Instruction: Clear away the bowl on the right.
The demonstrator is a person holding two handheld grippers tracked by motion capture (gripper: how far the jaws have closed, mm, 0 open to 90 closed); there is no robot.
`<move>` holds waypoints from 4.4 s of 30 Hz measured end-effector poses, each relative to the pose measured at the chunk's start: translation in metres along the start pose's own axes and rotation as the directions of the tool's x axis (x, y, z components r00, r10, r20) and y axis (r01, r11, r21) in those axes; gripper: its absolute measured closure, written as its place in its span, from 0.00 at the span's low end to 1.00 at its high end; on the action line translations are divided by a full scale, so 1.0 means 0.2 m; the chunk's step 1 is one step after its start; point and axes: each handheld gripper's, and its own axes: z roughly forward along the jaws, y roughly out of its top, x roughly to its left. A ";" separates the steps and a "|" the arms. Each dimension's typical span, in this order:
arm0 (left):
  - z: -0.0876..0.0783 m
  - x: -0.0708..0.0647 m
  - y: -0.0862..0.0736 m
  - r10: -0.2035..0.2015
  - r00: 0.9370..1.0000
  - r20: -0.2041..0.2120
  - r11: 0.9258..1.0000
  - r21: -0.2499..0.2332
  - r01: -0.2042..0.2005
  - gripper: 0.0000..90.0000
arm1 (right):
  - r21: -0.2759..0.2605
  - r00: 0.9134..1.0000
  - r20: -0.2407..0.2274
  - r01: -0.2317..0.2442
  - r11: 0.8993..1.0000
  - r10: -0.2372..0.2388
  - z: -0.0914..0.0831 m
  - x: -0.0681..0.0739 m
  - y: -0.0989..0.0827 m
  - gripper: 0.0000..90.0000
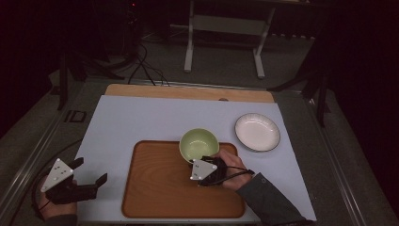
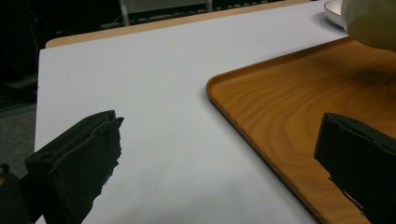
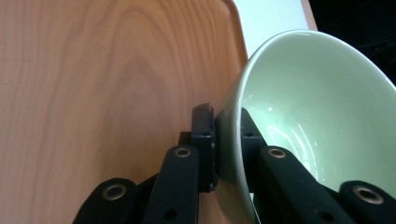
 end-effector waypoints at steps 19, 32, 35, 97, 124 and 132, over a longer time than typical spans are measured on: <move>0.00 0.00 0.00 -0.002 1.000 -0.002 1.000 -0.002 0.002 0.00 | -0.004 0.998 -0.049 0.028 1.000 -0.028 0.05 0.09 0.02 0.92; 0.00 0.00 0.00 -0.001 1.000 -0.004 1.000 -0.004 0.001 0.00 | -0.009 0.996 -0.079 0.039 0.999 -0.040 0.08 0.16 0.03 0.92; 0.00 0.00 0.00 0.000 1.000 -0.004 1.000 -0.004 0.000 0.00 | -0.005 0.995 -0.088 0.039 0.999 -0.040 0.09 0.17 0.03 0.92; -0.01 0.00 0.00 -0.002 1.000 -0.011 1.000 -0.002 0.002 0.00 | -0.197 0.985 -0.134 -0.133 0.971 0.108 -0.05 0.13 0.05 0.73; -0.01 0.00 0.00 -0.003 1.000 -0.013 1.000 -0.003 0.003 0.00 | -0.135 0.894 0.086 -0.426 0.895 0.439 -0.20 -0.09 -0.37 0.55; -0.01 0.00 0.00 -0.004 1.000 -0.014 1.000 -0.006 0.004 0.00 | -0.120 0.817 0.169 -0.538 0.834 0.551 -0.26 -0.12 -0.54 0.44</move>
